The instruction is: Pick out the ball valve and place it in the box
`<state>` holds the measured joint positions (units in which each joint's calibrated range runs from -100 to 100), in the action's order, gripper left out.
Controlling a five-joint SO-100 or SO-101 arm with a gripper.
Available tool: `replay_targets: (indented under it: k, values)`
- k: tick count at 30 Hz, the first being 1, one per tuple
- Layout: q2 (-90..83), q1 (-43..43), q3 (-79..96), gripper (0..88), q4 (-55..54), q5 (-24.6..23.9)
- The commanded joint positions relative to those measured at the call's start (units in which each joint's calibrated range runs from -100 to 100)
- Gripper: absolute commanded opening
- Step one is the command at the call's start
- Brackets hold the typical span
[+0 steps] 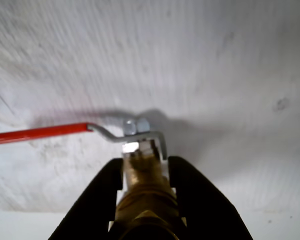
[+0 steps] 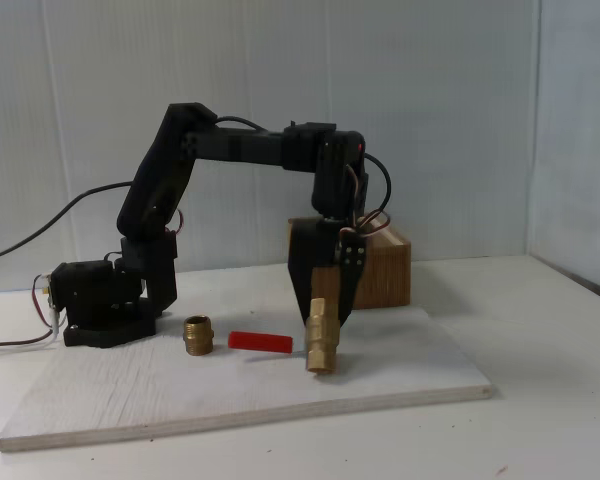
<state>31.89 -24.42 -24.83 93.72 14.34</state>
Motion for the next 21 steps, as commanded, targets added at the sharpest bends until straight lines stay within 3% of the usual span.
replay_targets:
  k: [1,16,21]
  values:
    - [-1.08,0.21,-0.98,3.2,0.68,0.05]
    - [-1.16,0.58,-0.98,3.7,0.68,0.21]
    - [-1.16,0.58,-0.98,19.7,0.77,0.21]
